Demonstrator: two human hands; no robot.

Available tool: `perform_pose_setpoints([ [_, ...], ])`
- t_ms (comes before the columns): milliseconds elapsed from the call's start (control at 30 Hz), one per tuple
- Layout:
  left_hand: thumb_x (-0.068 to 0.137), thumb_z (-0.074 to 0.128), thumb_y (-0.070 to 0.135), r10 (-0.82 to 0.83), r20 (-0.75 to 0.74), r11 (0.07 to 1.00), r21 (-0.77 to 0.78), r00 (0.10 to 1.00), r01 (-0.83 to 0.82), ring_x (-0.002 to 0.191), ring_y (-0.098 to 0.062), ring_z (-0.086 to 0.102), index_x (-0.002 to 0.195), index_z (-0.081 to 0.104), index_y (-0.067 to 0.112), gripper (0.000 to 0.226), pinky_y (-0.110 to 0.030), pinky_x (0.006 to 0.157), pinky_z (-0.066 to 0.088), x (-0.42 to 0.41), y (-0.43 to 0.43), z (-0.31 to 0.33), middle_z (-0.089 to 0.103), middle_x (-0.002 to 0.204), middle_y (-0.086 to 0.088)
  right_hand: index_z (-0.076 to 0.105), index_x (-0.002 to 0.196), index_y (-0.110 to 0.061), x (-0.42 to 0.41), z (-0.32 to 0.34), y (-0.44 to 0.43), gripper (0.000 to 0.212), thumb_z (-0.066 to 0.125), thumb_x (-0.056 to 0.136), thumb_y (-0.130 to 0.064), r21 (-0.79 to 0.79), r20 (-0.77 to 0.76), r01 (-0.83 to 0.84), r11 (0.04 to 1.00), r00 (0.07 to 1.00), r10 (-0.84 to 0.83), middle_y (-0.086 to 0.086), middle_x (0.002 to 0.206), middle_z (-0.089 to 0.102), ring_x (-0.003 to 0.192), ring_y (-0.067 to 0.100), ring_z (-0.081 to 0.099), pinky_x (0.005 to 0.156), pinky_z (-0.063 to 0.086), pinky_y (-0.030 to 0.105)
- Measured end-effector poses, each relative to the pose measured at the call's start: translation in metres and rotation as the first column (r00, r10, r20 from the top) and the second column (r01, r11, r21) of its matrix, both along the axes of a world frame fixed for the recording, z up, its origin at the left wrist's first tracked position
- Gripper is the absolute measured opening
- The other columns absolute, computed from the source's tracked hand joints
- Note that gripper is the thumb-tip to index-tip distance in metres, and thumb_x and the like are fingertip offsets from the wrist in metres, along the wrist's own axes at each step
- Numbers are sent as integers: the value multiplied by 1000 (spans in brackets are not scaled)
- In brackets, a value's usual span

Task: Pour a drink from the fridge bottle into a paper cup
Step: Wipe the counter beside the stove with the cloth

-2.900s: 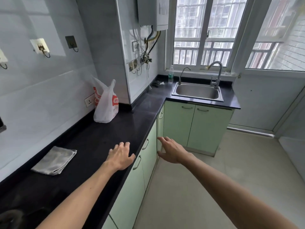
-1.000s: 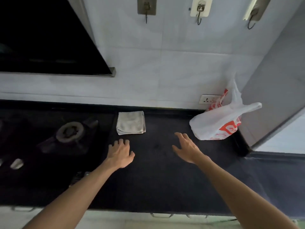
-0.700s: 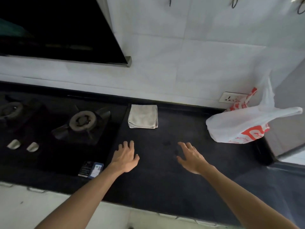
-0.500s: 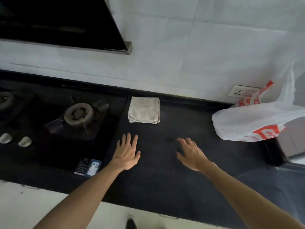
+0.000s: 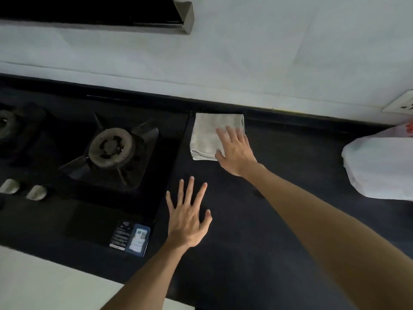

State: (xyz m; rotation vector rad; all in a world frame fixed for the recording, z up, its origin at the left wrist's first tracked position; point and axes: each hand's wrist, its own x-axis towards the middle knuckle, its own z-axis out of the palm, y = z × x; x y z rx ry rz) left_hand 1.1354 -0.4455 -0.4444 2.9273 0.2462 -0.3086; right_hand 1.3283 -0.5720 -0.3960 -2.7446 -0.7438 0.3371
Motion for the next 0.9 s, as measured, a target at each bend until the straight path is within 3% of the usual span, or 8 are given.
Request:
perform_pose_setpoints([
  [200,87,40,53,-12,9,1000,-15,1000,12,153,-25,-11,157,10,39,77,-63,119,0,2,4,-6,-7,167,0,6,156,-33,71,-27,57,61,30,101,-45,-114,-19,-142,983,990,141,3,166,1,152,30,-3,118,9,61],
  [433,86,42,54,-7,22,999,-47,1000,8,154,-25,-8,156,15,39,77,-63,119,3,2,7,-8,-4,167,1,-3,154,-43,72,-48,52,61,10,97,-61,-240,31,-216,946,973,230,-8,165,-12,151,25,-14,114,-9,67],
  [567,87,41,55,-12,31,999,-45,999,14,154,-26,-5,156,17,38,76,-64,118,5,1,8,-9,-2,167,0,-7,154,-44,53,-48,-3,62,10,97,-61,-235,13,-251,939,965,261,-10,165,-13,151,22,-15,116,-9,64],
  [700,87,39,56,-14,33,999,-36,999,15,154,-28,-3,156,15,37,75,-66,118,7,1,7,-10,0,167,-1,-7,155,-40,20,-43,-80,66,3,94,-63,-241,9,-175,955,983,182,-10,164,-13,151,22,-15,117,-5,64],
  [900,87,39,55,-18,50,999,-34,999,20,154,-29,-2,156,16,34,76,-68,117,7,0,6,-11,2,167,-4,-6,156,-34,-92,-45,-127,67,9,96,-59,-214,-14,-68,974,998,66,-7,165,-15,150,25,-19,116,-1,67],
])
